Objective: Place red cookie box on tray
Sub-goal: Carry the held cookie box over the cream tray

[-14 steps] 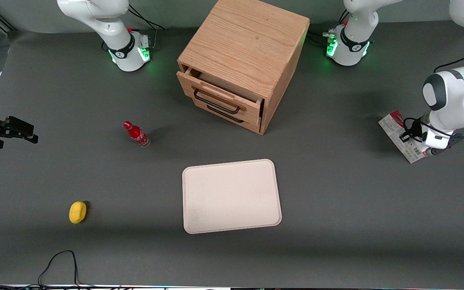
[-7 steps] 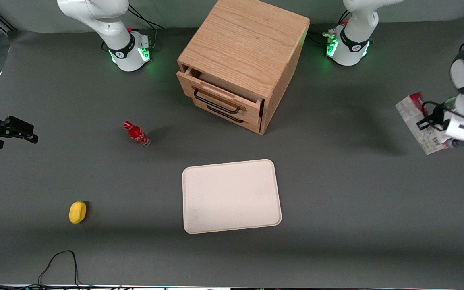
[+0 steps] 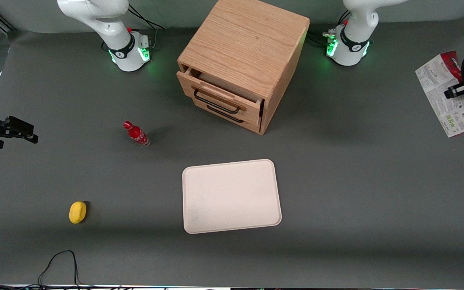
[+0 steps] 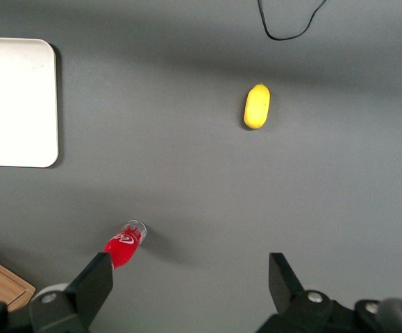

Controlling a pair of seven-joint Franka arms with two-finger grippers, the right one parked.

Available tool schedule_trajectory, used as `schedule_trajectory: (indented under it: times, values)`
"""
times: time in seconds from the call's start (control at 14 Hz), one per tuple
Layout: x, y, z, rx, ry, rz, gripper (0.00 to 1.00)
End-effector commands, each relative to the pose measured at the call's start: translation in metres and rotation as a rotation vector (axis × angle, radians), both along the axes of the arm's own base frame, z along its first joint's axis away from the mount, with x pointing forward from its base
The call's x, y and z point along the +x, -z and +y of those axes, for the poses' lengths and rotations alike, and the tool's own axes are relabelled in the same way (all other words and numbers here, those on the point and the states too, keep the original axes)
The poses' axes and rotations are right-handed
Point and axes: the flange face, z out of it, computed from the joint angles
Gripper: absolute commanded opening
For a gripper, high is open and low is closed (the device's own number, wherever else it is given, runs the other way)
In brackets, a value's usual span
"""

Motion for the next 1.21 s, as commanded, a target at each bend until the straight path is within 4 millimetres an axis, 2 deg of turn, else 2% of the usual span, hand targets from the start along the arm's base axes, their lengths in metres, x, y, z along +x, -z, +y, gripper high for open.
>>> schedule_trajectory:
  times: [0.0, 0.07, 0.21, 0.5, 0.64, 0.93, 1.07, 1.14]
  values:
    - [0.025, -0.004, -0.048, -0.037, 0.093, 0.012, 0.0]
    - [0.033, -0.002, -0.074, -0.053, 0.132, 0.01, 0.0]
    - [0.056, 0.021, -0.136, -0.075, 0.14, 0.04, 0.0]
    - [0.123, 0.087, -0.275, -0.138, 0.115, 0.031, 0.0]
    - [0.134, 0.125, -0.334, -0.118, 0.164, -0.014, 0.0]
    - [0.138, 0.21, -0.417, -0.065, 0.125, -0.12, 0.0]
    - [0.136, 0.254, -0.445, -0.059, 0.085, -0.139, 0.0]
    - [0.137, 0.268, -0.451, -0.054, 0.083, -0.152, 0.0]
